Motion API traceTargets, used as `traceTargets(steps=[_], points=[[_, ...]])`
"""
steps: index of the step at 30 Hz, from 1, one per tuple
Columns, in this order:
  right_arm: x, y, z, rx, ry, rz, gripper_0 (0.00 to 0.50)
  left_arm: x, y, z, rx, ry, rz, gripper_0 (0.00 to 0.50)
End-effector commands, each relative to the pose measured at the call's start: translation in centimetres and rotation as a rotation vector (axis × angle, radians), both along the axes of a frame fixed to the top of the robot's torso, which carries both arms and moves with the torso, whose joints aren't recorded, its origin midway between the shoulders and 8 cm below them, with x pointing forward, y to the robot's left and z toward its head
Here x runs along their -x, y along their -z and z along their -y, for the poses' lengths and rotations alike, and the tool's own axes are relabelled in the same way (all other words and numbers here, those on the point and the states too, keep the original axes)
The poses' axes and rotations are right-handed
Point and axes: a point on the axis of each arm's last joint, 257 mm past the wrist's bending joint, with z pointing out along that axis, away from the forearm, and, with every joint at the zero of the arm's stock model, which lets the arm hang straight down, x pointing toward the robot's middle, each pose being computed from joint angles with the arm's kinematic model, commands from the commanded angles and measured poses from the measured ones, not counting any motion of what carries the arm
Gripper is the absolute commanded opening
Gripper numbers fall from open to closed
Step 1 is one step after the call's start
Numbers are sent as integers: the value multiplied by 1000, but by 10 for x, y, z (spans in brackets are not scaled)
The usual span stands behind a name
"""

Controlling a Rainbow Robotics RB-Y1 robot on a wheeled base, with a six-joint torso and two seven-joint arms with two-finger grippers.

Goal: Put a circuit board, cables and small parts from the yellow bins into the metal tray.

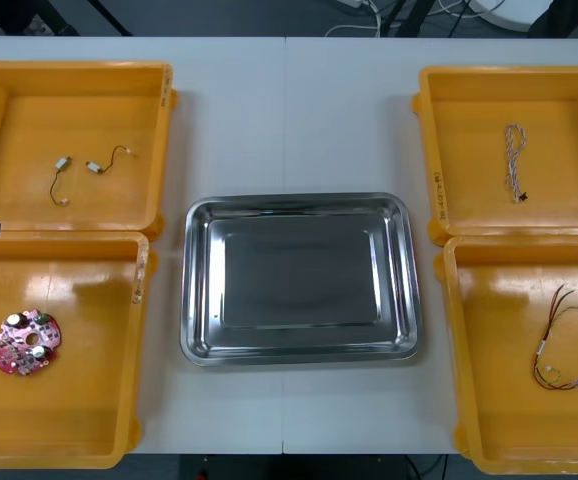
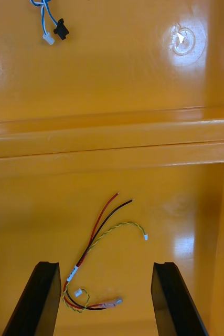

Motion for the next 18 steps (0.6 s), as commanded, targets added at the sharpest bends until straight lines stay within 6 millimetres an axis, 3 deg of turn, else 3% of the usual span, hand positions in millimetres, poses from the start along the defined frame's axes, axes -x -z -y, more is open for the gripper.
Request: traceTargets(steps=[1,18], points=[[-1,-11,5,17,-12,30,500,6,-16,-17,-99,94,14,500],[-1,-11,5,17,-12,30,500,6,-16,-17,-99,94,14,500]])
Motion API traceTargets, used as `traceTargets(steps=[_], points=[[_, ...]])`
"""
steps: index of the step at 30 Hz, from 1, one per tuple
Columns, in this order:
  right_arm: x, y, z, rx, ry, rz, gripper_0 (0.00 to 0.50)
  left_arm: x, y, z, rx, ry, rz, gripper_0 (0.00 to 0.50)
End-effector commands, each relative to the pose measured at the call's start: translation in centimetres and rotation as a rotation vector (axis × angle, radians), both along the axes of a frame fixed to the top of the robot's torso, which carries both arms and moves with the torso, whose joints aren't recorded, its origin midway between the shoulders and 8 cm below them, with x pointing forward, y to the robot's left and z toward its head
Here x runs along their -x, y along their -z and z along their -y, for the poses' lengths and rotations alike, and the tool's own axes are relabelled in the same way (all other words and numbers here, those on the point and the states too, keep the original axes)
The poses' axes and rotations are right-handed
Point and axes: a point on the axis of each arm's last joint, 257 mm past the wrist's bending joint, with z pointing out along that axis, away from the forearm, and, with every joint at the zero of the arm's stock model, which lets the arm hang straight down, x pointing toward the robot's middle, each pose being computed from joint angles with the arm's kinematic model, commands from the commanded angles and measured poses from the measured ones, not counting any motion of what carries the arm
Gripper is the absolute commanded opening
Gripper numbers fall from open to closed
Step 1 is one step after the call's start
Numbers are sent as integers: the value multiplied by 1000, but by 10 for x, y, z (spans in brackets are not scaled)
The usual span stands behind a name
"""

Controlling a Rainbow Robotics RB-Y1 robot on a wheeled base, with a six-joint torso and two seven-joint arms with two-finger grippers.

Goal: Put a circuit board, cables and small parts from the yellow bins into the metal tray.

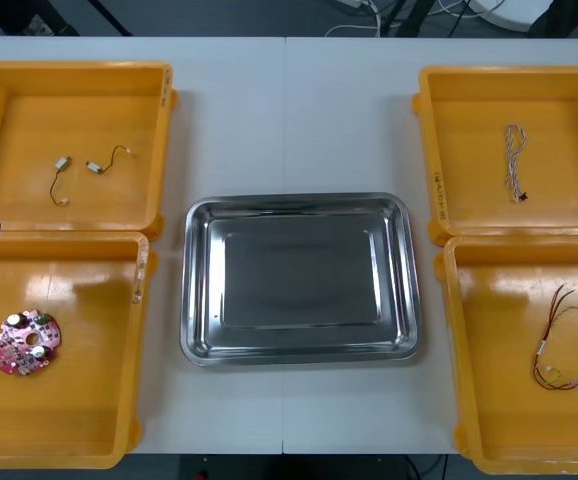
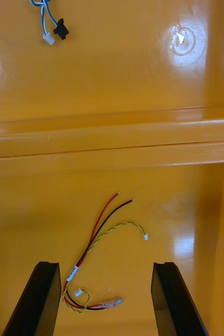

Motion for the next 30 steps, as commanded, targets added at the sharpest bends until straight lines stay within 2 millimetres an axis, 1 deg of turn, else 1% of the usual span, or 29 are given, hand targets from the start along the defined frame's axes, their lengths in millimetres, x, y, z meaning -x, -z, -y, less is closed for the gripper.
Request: traceTargets(steps=[1,30], points=[[-1,-11,5,17,-12,30,500,6,-16,-17,-99,94,14,500],[-1,-11,5,17,-12,30,500,6,-16,-17,-99,94,14,500]])
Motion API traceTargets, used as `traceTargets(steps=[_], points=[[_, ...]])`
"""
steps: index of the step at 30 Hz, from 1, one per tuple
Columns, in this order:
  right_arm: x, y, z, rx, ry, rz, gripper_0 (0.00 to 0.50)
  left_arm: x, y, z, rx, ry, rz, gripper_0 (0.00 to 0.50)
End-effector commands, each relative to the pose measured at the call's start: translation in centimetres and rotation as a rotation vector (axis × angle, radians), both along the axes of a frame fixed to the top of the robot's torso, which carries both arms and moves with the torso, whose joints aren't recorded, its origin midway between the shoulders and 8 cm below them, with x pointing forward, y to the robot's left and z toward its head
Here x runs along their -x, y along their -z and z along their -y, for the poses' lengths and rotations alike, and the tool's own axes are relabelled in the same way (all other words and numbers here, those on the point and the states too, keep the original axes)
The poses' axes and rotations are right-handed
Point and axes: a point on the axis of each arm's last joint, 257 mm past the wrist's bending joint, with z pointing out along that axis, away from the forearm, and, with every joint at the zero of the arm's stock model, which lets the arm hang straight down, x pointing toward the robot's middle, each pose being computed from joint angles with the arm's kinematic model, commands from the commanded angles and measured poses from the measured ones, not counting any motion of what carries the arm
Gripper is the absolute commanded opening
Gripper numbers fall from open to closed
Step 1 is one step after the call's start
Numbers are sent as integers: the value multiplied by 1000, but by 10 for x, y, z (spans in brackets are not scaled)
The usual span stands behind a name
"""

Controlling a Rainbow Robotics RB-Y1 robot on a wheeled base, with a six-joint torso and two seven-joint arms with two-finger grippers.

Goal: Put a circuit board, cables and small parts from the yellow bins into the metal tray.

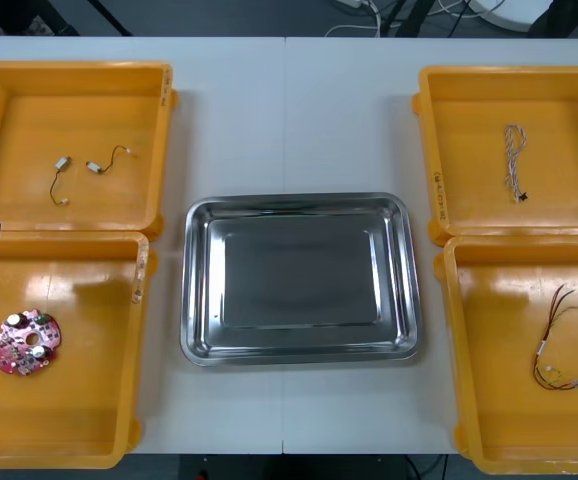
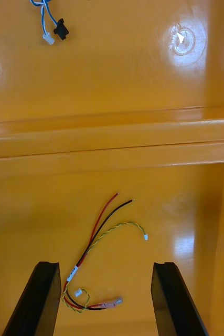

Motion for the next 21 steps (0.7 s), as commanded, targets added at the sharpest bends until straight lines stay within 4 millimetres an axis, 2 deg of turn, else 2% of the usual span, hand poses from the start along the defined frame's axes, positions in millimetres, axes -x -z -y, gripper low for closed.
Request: traceTargets(steps=[1,21], points=[[-1,-11,5,17,-12,30,500,6,-16,-17,-99,94,14,500],[-1,-11,5,17,-12,30,500,6,-16,-17,-99,94,14,500]])
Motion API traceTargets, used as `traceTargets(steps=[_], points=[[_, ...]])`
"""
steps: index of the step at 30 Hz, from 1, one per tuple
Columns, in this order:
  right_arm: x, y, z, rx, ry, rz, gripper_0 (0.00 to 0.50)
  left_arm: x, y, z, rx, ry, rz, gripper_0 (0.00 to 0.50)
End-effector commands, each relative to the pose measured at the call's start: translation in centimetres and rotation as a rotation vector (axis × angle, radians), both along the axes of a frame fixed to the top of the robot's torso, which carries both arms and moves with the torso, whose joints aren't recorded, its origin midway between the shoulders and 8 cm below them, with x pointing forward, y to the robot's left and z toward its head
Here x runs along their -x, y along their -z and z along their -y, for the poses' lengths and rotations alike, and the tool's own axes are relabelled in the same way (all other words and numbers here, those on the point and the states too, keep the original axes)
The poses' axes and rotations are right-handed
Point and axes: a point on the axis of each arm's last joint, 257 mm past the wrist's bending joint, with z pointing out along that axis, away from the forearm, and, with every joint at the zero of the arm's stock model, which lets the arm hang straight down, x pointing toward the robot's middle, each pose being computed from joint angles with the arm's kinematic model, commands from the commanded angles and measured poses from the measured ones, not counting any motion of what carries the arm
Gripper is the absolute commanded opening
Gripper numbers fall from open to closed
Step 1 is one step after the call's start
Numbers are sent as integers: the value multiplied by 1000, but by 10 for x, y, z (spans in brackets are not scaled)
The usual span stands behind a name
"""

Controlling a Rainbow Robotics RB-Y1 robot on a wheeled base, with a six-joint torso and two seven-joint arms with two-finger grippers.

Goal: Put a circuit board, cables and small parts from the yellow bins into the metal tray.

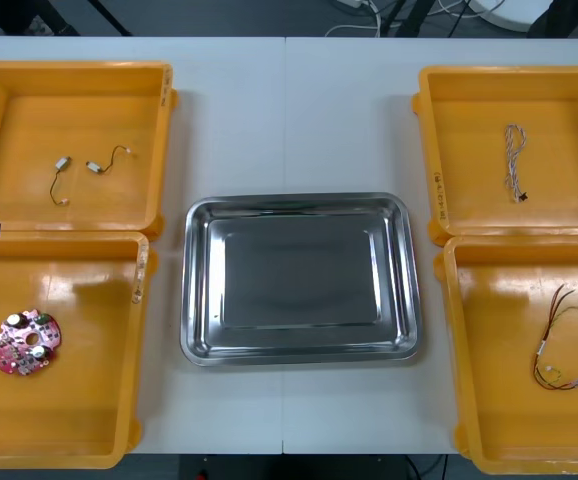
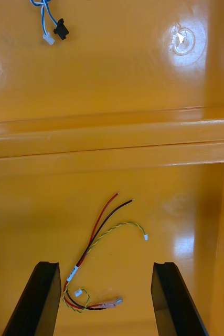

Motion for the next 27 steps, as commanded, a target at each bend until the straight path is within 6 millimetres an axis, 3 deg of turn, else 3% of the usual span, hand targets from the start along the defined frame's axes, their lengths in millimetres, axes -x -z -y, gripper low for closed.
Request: traceTargets(steps=[1,27], points=[[-1,-11,5,17,-12,30,500,6,-16,-17,-99,94,14,500],[-1,-11,5,17,-12,30,500,6,-16,-17,-99,94,14,500]])
